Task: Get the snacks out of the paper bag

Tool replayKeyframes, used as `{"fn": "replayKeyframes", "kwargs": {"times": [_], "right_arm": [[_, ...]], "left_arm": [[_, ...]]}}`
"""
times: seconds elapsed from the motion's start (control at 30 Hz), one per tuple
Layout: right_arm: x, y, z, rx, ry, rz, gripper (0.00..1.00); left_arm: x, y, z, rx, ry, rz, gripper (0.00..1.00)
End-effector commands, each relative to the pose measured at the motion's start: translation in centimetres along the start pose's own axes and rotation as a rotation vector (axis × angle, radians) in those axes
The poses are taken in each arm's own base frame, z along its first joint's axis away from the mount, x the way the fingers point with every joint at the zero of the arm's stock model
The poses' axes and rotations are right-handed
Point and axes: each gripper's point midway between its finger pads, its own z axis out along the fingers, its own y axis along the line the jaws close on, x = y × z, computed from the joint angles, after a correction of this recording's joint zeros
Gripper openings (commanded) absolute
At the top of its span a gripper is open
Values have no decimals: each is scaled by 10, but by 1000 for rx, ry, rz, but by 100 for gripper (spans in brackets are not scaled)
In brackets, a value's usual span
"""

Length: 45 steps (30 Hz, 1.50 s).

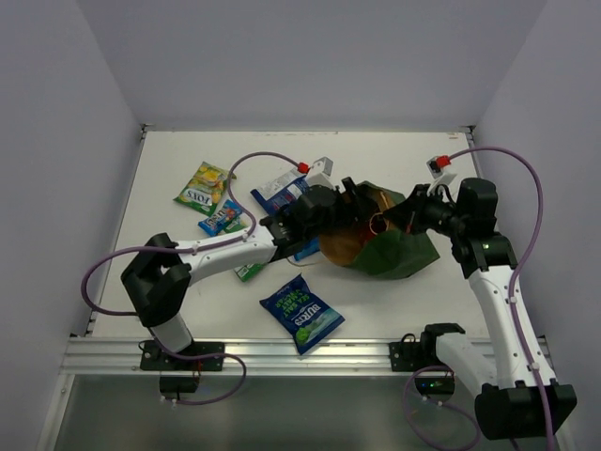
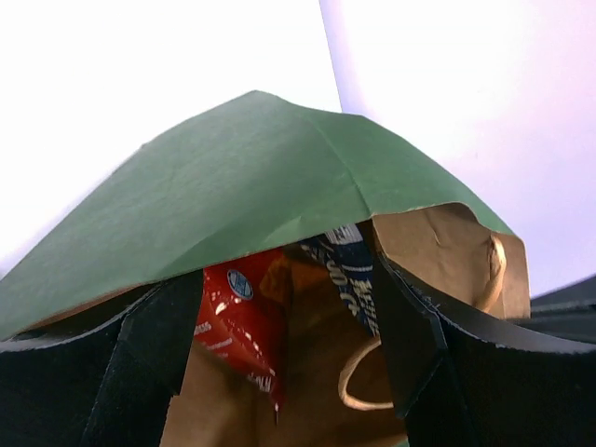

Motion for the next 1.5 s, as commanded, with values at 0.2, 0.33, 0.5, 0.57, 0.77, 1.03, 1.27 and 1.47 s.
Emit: {"fn": "replayKeyframes", "kwargs": {"times": [0.2,0.33,0.5,0.57,0.77,1.03,1.27,1.47], "right_arm": [[-13,32,-7,-146,-16,-33,0],[-10,36,-6,-174,6,-34,0],[-9,38,-6,-187,15,-40,0],[-9,36,-5,-180,14,-39,0],[-12,33,-5,-154,-1,-46,0],[-11,-11,-2,88,-37,-3,0],[-10,-56,-7,330,-76,89,0],[-5,-80,-9,455,-69,116,0]], "left_arm": [[-27,-22,30,25,-101,-35,79],[-17,-22,38,32,-66,-31,77],[-12,-22,46,39,-50,-28,72],[-10,-21,49,34,-46,-24,66],[-4,-11,53,8,-31,1,30],[-26,13,25,-57,-61,91,0],[-50,8,-21,-28,-45,174,0],[-65,-34,-62,88,2,229,0]]}}
